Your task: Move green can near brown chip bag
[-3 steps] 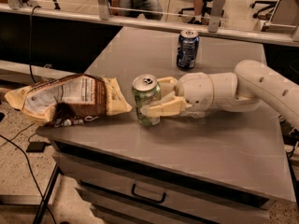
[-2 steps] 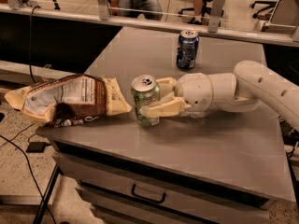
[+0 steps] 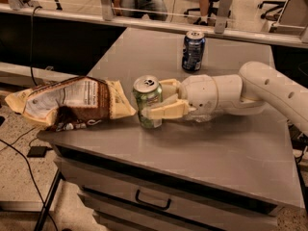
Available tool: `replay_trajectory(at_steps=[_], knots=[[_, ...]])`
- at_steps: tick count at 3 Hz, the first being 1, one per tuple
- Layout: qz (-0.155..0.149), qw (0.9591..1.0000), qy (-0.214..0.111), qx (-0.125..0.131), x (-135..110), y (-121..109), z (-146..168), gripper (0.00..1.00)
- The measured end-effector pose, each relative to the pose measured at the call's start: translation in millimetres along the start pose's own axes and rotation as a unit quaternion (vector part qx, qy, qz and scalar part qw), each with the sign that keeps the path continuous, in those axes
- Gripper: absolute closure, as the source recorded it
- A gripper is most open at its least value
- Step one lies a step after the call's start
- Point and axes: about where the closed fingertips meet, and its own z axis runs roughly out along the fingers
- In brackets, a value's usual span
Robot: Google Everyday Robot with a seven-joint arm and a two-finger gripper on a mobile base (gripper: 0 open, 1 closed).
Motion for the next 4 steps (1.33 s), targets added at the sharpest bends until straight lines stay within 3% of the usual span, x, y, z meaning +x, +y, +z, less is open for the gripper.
replay_trajectory(at_steps=[1,2,4], knots=[[0.000,1.0000,0.000,-0.002,-0.6,0.4,1.9,0.15],[-0.001,1.0000,0.000,-0.004,-1.4,0.8,4.2,0.00],[-0.005,0.9998,0.018,0.001,-4.9,1.1,-8.4,0.00]])
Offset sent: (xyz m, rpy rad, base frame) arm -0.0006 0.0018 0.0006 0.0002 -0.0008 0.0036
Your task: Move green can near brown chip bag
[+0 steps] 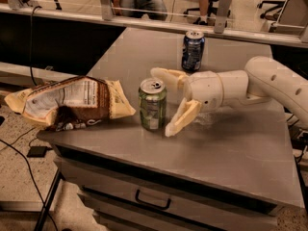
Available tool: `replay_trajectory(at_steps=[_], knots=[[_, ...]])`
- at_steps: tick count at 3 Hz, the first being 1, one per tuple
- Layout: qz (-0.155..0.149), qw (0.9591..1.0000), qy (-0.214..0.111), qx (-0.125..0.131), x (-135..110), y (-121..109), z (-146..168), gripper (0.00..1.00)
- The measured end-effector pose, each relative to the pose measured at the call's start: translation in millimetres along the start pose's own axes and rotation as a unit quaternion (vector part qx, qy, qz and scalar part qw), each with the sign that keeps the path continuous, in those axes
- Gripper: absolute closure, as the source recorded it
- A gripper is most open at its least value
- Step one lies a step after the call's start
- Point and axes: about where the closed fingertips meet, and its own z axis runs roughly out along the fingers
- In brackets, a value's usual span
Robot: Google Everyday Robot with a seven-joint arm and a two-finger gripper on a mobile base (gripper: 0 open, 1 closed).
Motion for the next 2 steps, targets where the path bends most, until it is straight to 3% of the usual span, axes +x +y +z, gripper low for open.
replay_trajectory(at_steps=[1,2], knots=[[-0.017,0.9986,0.029,0.040,-10.7,2.2,-36.1,0.00],[-0.039,0.9928,0.044,0.105,-26.0,9.3,-91.2,0.00]])
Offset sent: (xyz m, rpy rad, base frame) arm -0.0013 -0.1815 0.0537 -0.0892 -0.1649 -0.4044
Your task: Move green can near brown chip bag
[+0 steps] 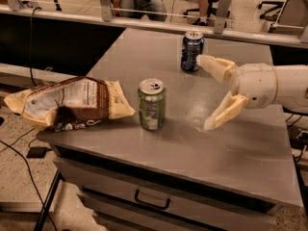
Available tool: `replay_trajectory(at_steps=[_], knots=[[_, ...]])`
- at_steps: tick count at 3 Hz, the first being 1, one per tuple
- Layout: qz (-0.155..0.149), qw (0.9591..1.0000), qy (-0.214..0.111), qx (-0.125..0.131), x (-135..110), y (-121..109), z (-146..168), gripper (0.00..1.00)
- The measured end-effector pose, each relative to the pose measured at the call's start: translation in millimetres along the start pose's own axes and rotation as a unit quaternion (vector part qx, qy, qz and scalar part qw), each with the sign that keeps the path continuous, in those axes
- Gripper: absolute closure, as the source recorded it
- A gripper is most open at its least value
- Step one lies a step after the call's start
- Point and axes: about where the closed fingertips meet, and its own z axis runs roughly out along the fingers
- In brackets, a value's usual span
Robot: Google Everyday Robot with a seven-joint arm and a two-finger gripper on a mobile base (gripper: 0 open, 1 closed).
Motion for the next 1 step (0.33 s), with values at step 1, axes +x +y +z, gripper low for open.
replay_trajectory(at_steps=[1], knots=[[-0.001,0.9999,0.002,0.011,-0.3,0.0,-10.4,0.00]])
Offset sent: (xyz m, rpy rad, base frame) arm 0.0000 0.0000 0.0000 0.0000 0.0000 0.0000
